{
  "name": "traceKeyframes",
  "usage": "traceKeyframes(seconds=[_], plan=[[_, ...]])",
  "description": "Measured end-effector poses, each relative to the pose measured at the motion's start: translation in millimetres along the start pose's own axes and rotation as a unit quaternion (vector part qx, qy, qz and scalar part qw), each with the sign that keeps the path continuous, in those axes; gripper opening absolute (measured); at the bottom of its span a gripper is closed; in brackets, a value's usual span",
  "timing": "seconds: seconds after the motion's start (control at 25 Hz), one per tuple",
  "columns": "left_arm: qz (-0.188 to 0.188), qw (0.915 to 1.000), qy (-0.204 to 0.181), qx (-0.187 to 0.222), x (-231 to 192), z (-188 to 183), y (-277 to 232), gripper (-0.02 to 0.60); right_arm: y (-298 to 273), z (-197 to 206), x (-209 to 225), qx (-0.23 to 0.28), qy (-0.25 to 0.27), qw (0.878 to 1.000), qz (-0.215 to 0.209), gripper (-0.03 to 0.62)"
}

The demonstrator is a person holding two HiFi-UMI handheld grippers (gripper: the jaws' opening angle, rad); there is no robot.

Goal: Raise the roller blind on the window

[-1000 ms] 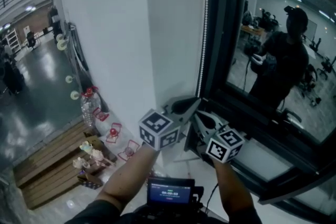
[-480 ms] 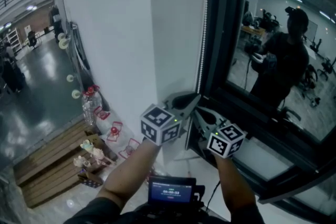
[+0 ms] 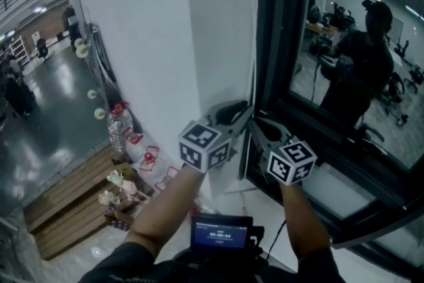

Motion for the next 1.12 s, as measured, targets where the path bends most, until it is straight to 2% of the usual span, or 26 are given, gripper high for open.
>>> traceKeyframes(seconds=[0.12, 0.4, 0.52, 0.56, 0.64, 0.72, 0.8, 1.0, 1.12], plan=[[-0.013, 0.9999, 0.004, 0.002, -5, 3, 8, 0.087, 1, -1, 3, 0.003, -0.001, 1.0, 0.002, 0.075], [-0.033, 0.9994, 0.011, 0.001, -5, 11, 28, 0.083, 7, -3, 3, 0.005, 0.005, 1.0, 0.01, 0.109], [-0.043, 0.999, 0.008, 0.003, -7, 13, 35, 0.062, 11, -7, 3, 0.01, 0.012, 1.0, 0.009, 0.108], [-0.045, 0.9989, 0.007, 0.003, -7, 13, 38, 0.017, 13, -8, 3, 0.013, 0.012, 1.0, 0.007, 0.109], [-0.05, 0.9987, 0.005, 0.001, -6, 14, 42, -0.006, 18, -11, 4, 0.02, 0.01, 1.0, 0.005, 0.099], [-0.053, 0.9986, 0.005, -0.001, -6, 17, 47, -0.006, 24, -14, 4, 0.025, 0.004, 1.0, 0.01, 0.044], [-0.059, 0.9982, 0.007, 0.0, -6, 19, 51, -0.006, 28, -17, 4, 0.029, 0.002, 1.0, 0.01, 0.017], [-0.038, 0.9991, 0.014, -0.01, 1, 21, 53, -0.006, 32, -18, 4, 0.031, 0.012, 0.999, 0.001, 0.017], [-0.044, 0.9989, 0.009, -0.016, 7, 24, 56, -0.006, 34, -16, 1, 0.031, 0.013, 0.999, 0.0, 0.017]])
Point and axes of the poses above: the fingertips, and each gripper's own axes: y backward along the fingers, x to its right, z out of its underside, the point moved 5 cm from there along y, backward along the fingers, and after that the axes turned 5 degrees about z, right-handed, at the moved point
